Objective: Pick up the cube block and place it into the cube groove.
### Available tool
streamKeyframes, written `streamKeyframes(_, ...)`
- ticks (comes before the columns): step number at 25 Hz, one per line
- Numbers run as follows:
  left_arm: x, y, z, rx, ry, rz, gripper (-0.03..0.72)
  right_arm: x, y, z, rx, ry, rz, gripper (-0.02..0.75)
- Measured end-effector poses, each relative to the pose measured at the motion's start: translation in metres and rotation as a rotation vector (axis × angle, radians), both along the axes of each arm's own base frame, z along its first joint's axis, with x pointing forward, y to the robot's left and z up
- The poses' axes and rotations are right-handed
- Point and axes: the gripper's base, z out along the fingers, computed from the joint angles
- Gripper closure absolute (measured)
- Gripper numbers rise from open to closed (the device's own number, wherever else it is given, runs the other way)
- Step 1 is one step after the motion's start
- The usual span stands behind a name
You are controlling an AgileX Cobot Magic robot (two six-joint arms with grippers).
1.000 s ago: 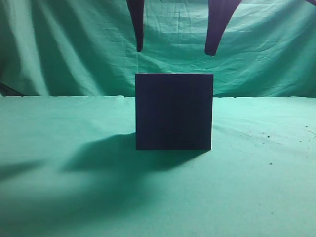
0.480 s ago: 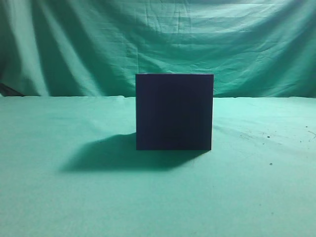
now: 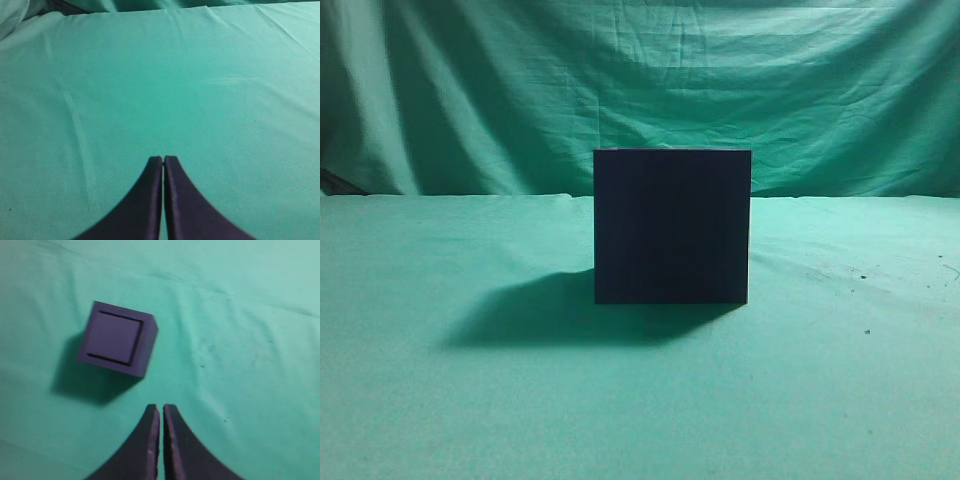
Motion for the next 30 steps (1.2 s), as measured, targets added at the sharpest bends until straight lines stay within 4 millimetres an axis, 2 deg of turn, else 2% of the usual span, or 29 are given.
streamKeyframes(7, 0.0, 0.0, 0.0, 0.0, 0.0, 0.0, 0.688, -0.055, -0.054, -0.006, 0.034, -0.069, -0.006, 0.738)
streamKeyframes(13, 0.0, 0.0, 0.0, 0.0, 0.0, 0.0, 0.688, -0.093, -0.086, -0.022, 0.106, -0.199, 0.07, 0.738)
streamKeyframes(18, 0.0, 0.0, 0.0, 0.0, 0.0, 0.0, 0.688, -0.119, -0.108, -0.02, 0.156, -0.277, 0.115, 0.738)
streamKeyframes(25, 0.0, 0.0, 0.0, 0.0, 0.0, 0.0, 0.688, -0.135, -0.12, -0.015, 0.105, -0.407, 0.296, 0.738)
streamKeyframes(30, 0.0, 0.0, 0.0, 0.0, 0.0, 0.0, 0.688, -0.134, -0.12, -0.029, 0.132, -0.563, 0.325, 0.738)
